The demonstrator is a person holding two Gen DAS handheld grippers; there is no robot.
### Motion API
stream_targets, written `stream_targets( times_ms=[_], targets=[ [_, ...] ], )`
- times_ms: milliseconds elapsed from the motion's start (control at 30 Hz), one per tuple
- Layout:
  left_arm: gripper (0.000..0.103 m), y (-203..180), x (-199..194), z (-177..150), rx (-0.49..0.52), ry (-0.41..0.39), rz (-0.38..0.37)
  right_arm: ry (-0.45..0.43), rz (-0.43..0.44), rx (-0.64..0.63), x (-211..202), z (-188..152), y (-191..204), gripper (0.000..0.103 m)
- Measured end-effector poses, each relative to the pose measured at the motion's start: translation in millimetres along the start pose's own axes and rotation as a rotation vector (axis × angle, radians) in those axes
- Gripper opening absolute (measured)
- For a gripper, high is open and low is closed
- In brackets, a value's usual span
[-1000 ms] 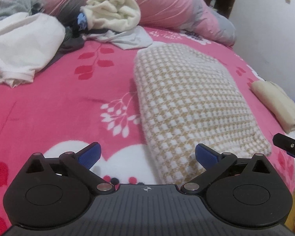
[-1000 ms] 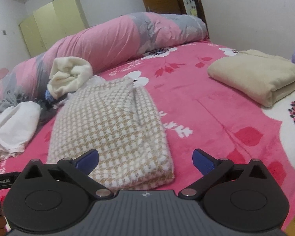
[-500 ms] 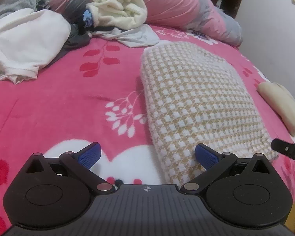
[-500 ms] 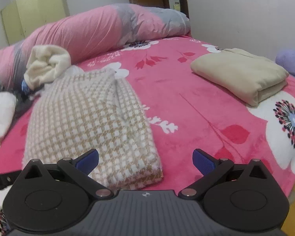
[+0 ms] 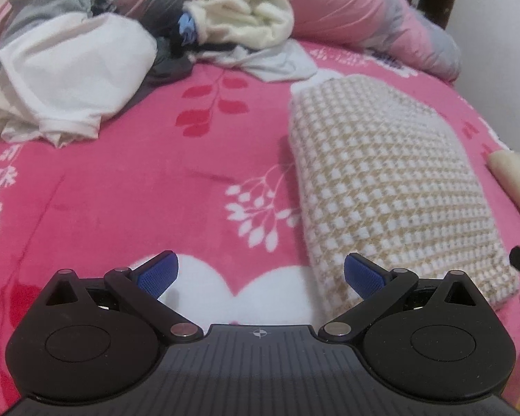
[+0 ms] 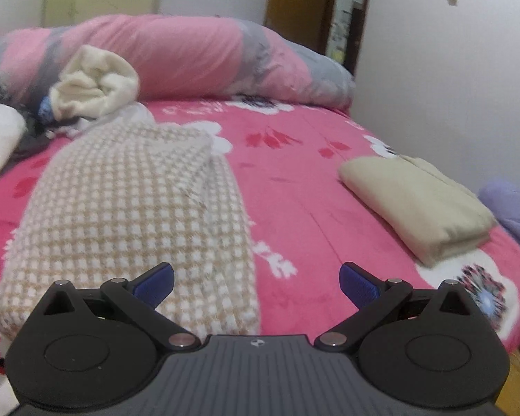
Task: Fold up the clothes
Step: 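Close both tools on the sides of the folded houndstooth cardigan, then lift the cardigan with both tools and carry it toward the beige folded cloth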
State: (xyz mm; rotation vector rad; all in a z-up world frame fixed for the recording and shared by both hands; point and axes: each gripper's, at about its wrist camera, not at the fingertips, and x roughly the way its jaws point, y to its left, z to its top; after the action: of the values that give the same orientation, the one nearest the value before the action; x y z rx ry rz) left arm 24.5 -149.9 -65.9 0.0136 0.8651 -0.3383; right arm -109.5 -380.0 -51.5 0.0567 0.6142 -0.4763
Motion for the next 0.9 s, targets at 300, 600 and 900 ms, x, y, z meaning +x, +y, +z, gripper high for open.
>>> stream_targets(
  times_ms=[300, 600, 900],
  targets=[
    [0.103, -10.1, 4.4, -0.7, 0.018, 0.019, 0.027, 0.049, 0.208, 0.017, 37.4, 23.8, -20.3, 0.103],
    [0.103, -15.2, 4.5, -0.7, 0.027, 0.018, 0.044, 0.155, 0.54, 0.289, 87.0, 39.1, -59.7, 0.102],
    [0.103, -16.4, 5.8, 1.3, 0.032, 0.025, 0.046, 0.322, 0.66, 0.522, 154.5, 26.5, -82.2, 0.102]
  ],
)
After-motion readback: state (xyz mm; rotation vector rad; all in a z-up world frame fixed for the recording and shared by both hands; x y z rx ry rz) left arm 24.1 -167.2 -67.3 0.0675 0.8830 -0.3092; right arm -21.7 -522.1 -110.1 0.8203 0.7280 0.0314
